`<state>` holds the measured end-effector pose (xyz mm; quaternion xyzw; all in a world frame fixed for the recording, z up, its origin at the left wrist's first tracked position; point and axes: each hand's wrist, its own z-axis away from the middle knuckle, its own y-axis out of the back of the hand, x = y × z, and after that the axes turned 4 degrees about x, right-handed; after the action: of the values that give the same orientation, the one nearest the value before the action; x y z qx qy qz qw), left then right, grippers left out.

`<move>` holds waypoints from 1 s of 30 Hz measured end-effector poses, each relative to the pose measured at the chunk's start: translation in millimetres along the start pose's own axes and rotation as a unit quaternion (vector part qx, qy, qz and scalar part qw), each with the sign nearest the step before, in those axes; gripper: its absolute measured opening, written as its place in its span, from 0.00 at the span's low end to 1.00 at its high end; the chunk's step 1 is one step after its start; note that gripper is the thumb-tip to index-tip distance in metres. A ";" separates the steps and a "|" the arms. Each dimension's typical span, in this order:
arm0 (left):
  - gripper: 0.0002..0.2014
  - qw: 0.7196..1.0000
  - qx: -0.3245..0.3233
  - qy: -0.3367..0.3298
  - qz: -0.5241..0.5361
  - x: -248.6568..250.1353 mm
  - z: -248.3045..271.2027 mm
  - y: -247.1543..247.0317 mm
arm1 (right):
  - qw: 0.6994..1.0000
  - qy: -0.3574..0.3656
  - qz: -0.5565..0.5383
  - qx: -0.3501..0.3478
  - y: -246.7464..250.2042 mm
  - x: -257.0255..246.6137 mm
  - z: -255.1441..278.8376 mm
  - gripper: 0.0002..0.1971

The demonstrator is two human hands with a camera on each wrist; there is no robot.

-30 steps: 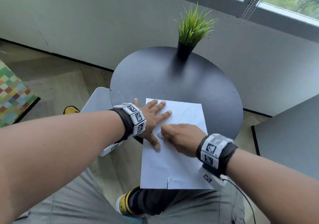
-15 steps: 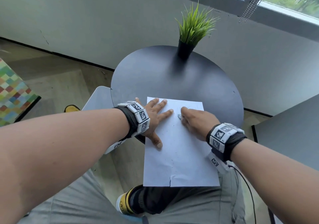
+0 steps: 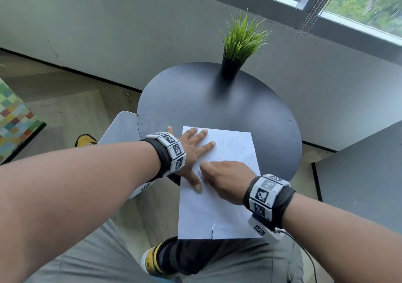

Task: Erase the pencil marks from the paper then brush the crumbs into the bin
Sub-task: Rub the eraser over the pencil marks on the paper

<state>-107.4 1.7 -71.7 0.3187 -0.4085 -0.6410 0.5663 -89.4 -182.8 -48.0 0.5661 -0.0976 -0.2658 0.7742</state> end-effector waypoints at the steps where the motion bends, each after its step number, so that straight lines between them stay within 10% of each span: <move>1: 0.71 1.000 -0.001 -0.001 0.000 0.2 0.2 1.3 | 1.000 -0.012 -0.007 0.006 2.1 3.7 -0.2 0.04; 5: 0.69 1.000 0.001 0.002 0.006 2.2 0.3 0.2 | 0.980 -0.191 0.007 0.058 12.2 52.7 -16.8 0.08; 13: 0.67 0.996 0.069 0.029 0.048 -9.0 6.9 -20.5 | 0.964 -0.253 -0.047 0.074 8.4 60.0 -25.2 0.09; 20: 0.67 0.995 0.081 0.037 0.052 -10.0 6.0 -31.2 | 1.000 0.011 0.003 0.005 2.1 -6.1 -4.7 0.04; 26: 0.69 0.996 0.065 0.028 0.062 -10.7 6.8 -29.4 | 0.989 -0.130 0.041 0.065 21.2 43.5 -14.5 0.08; 30: 0.69 0.996 0.065 0.030 0.054 -11.4 7.2 -29.7 | 1.000 0.023 0.017 0.003 0.7 -2.6 -11.0 0.05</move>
<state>-125.8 14.8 -95.3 0.3512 -0.4484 -0.5720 0.5903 -86.5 -172.2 -50.8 0.5724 -0.0901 -0.2392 0.7791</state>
